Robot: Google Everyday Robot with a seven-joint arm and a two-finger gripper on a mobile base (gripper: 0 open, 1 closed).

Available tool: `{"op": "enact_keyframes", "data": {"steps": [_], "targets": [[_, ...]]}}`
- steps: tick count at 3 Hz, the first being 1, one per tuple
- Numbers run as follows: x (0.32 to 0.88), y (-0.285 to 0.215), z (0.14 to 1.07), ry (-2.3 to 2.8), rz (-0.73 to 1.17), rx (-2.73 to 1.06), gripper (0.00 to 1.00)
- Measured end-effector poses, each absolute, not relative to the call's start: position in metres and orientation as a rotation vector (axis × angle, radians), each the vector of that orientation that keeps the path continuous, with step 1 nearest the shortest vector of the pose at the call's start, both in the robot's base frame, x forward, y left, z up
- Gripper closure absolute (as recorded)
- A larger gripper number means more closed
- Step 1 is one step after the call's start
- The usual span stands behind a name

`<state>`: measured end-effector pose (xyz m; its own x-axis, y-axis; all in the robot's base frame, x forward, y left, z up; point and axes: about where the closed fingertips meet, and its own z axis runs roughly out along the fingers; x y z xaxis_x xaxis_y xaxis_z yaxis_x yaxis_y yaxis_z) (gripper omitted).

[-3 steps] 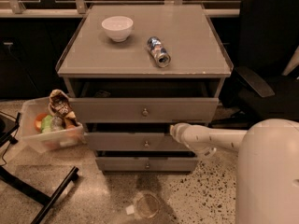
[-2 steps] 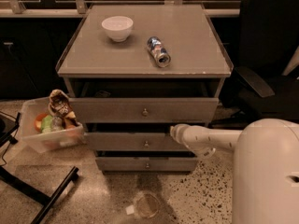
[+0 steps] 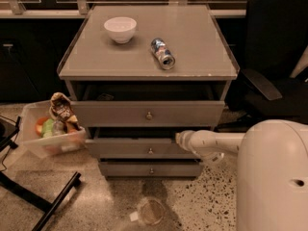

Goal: Open middle drawer

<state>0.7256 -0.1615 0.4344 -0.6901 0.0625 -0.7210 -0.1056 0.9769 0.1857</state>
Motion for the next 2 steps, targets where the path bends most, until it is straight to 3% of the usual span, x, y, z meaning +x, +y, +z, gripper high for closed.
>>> {"op": "enact_keyframes", "data": {"steps": [2], "targets": [[0.706, -0.167, 0.434, 2.359, 0.277, -0.035, 1.00]]}}
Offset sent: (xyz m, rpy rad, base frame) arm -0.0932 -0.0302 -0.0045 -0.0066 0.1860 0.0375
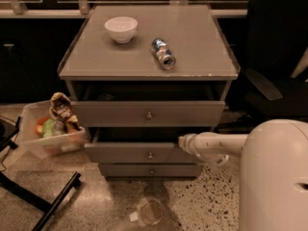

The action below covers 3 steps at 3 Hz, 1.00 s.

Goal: Open middle drawer

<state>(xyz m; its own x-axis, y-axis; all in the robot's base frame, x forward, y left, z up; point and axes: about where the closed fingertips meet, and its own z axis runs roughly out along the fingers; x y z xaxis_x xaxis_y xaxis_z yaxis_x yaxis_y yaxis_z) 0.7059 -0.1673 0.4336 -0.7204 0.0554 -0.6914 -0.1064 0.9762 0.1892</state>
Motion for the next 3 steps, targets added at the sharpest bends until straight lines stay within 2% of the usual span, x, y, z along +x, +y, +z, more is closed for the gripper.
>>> {"op": "enact_keyframes", "data": {"steps": [2, 3], "targets": [[0.654, -0.177, 0.428, 2.467, 0.325, -0.117, 1.00], [0.655, -0.177, 0.429, 2.467, 0.325, -0.117, 1.00]]}}
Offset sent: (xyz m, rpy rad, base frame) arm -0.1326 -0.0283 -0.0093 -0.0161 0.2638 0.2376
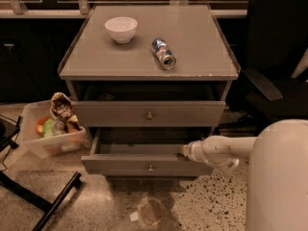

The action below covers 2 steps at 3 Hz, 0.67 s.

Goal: Open middle drawer

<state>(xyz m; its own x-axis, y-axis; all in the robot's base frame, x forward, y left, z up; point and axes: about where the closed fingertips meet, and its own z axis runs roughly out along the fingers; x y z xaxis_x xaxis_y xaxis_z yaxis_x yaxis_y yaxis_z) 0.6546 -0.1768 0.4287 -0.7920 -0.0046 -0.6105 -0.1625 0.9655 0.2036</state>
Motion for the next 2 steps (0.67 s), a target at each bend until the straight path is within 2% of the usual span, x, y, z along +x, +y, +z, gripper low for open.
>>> {"op": "enact_keyframes", "data": {"steps": [1, 2], "targets": [[0.6272, -0.1814, 0.4263, 2.522, 0.296, -0.310, 0.81], [0.6279, -0.1815, 0.4279, 2.522, 0.296, -0.311, 0.58]]}}
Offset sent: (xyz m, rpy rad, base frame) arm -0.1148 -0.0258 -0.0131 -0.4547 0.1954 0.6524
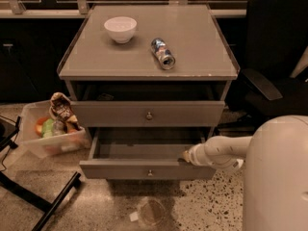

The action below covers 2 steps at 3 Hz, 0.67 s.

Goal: Open middle drawer

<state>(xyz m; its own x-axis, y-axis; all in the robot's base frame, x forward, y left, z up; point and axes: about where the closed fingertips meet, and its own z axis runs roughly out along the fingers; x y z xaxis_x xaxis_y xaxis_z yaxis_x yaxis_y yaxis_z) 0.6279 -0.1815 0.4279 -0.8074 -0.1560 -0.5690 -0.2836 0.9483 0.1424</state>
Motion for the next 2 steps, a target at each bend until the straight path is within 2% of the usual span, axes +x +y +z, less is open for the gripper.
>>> {"op": "enact_keyframes", "data": {"steps": [1, 2], "targets": [[0.6025, -0.1836, 0.4223, 2.564, 0.208, -0.544, 0.35], [0.6032, -0.1838, 0.4245, 2.564, 0.207, -0.545, 0.11]]}}
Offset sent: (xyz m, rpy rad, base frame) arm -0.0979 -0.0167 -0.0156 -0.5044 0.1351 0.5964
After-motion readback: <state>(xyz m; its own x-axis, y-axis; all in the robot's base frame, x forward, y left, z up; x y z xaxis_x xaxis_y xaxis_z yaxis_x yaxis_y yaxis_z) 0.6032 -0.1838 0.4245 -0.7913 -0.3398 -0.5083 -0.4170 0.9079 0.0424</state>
